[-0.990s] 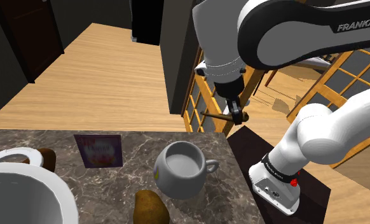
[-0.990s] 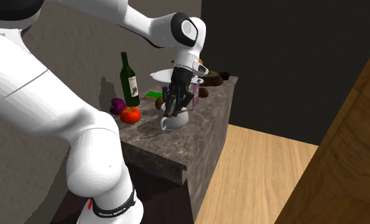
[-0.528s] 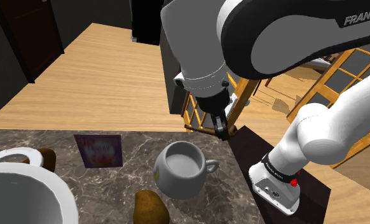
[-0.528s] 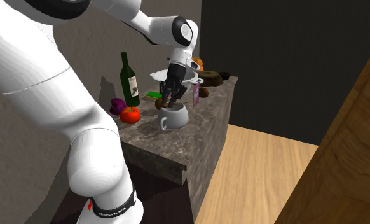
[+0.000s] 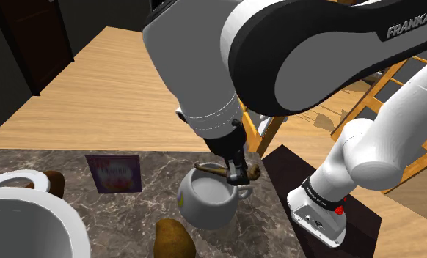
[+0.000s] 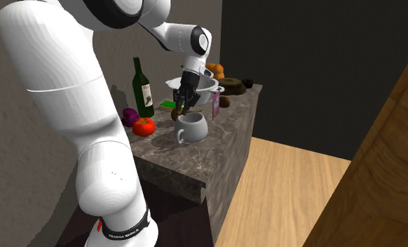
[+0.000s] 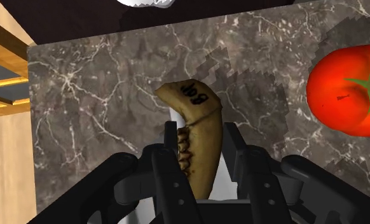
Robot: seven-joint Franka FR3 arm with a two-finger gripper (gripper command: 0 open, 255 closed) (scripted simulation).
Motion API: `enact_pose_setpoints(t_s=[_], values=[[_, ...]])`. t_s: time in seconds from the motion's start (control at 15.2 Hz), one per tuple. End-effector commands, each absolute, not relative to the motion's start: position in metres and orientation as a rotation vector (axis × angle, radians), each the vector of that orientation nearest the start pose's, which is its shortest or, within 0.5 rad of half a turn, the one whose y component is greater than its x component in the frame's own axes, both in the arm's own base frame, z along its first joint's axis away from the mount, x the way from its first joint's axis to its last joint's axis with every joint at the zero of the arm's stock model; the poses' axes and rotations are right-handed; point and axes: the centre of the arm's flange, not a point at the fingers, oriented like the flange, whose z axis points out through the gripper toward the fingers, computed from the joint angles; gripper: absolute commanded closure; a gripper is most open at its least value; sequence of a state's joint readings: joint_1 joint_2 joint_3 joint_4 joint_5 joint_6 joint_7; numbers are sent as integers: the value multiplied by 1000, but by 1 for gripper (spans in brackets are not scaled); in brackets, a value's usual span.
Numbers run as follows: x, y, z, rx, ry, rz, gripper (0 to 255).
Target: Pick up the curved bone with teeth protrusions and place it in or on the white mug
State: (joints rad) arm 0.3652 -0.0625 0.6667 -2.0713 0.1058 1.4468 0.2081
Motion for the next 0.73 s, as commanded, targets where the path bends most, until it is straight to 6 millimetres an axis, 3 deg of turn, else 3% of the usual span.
enact_pose_setpoints(t_s=[0.0,0.4,0.66], values=[[224,407,411,-3049,-1277,862,255],[224,407,380,-3049,-1277,862,255],[224,407,380,-3049,-1277,862,255]])
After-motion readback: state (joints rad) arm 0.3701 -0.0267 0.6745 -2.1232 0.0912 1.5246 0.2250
